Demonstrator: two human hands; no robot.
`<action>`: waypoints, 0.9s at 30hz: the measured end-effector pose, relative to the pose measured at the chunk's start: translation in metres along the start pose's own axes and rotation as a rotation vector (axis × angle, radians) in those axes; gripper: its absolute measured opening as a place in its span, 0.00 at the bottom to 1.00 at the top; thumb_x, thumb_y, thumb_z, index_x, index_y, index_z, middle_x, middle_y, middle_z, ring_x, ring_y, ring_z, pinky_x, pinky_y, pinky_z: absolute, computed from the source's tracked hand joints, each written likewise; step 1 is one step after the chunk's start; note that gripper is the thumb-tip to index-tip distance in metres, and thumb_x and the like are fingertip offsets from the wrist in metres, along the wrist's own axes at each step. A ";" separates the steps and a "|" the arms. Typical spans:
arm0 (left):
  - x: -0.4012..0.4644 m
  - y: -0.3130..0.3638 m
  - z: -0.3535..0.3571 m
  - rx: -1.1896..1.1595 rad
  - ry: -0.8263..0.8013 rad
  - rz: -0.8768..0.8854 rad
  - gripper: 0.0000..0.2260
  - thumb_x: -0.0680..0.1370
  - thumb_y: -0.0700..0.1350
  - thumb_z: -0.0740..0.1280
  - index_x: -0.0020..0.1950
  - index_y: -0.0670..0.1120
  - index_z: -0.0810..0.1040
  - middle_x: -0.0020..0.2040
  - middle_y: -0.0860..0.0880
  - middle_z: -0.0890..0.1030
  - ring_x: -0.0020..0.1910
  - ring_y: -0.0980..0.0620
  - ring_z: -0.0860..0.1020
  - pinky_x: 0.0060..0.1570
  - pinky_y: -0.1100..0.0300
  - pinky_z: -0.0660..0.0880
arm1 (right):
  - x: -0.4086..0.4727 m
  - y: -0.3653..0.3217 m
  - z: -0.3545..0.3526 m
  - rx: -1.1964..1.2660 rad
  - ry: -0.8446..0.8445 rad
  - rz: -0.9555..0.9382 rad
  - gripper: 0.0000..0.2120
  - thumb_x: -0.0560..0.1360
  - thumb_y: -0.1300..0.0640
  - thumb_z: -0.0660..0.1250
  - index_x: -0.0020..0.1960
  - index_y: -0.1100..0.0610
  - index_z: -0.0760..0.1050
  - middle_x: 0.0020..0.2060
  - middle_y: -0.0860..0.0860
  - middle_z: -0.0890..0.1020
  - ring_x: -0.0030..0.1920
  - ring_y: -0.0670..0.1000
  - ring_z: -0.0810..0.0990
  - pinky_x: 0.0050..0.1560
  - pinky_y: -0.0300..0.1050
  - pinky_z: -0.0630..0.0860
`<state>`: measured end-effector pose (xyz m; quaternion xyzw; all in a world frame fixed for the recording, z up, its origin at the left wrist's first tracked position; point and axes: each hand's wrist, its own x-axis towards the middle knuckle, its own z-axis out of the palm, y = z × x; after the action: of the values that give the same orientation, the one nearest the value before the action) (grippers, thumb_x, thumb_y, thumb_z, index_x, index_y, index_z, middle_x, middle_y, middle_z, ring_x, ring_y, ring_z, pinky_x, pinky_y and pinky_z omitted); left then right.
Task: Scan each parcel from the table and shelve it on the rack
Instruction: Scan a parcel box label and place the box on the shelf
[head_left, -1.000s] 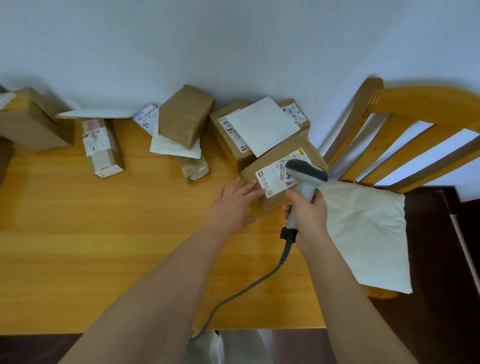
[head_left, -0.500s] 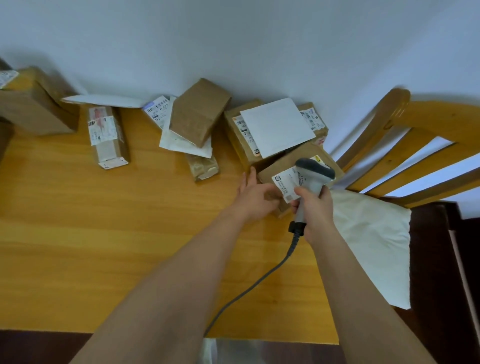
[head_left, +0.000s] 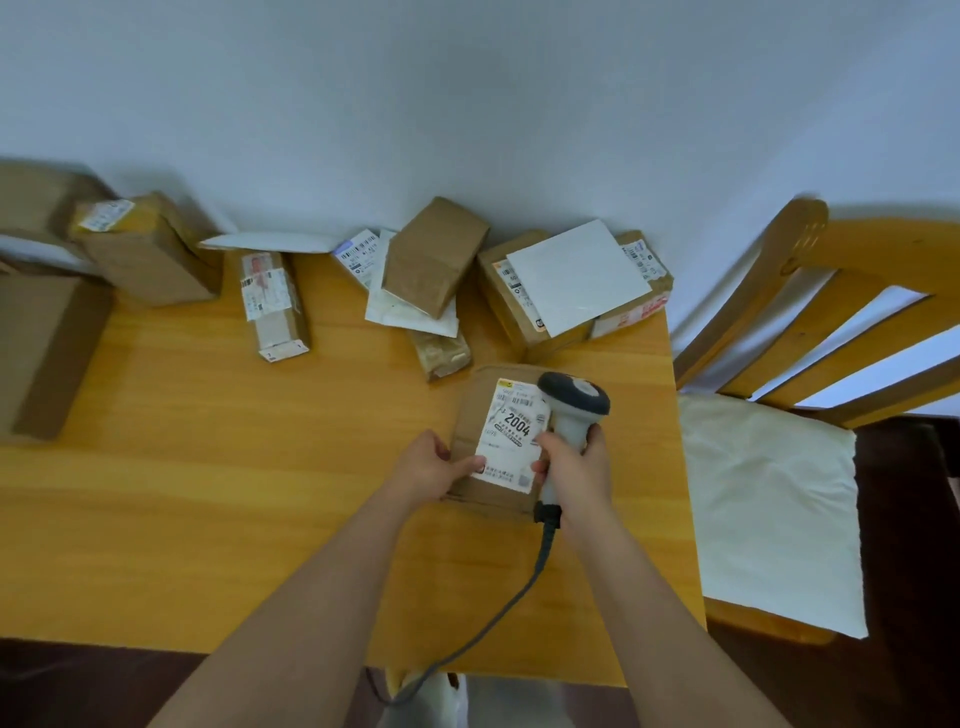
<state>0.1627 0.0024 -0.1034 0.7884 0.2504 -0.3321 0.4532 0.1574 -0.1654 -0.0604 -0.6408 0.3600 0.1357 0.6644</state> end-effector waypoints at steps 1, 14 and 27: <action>-0.003 -0.011 -0.010 -0.020 0.013 -0.020 0.20 0.73 0.56 0.73 0.48 0.45 0.66 0.47 0.46 0.75 0.46 0.46 0.77 0.43 0.49 0.80 | -0.003 -0.001 0.010 -0.023 -0.057 0.005 0.13 0.76 0.62 0.67 0.59 0.53 0.73 0.40 0.53 0.80 0.31 0.47 0.78 0.36 0.46 0.78; -0.049 -0.124 -0.081 -0.273 0.420 -0.119 0.16 0.79 0.53 0.67 0.52 0.41 0.68 0.45 0.46 0.75 0.46 0.43 0.77 0.45 0.47 0.79 | -0.081 -0.005 0.115 -0.345 -0.450 -0.027 0.02 0.80 0.51 0.66 0.50 0.49 0.75 0.40 0.48 0.79 0.32 0.48 0.77 0.33 0.41 0.75; -0.037 -0.133 -0.087 -0.480 0.383 -0.292 0.21 0.79 0.49 0.68 0.67 0.39 0.71 0.59 0.39 0.77 0.52 0.40 0.78 0.43 0.50 0.79 | -0.152 -0.055 0.126 -0.490 -0.644 -0.083 0.06 0.81 0.53 0.64 0.53 0.56 0.75 0.44 0.56 0.78 0.31 0.50 0.77 0.38 0.46 0.75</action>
<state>0.0720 0.1370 -0.1161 0.6631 0.5123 -0.1712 0.5182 0.1244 -0.0108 0.0699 -0.7187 0.0643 0.3845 0.5758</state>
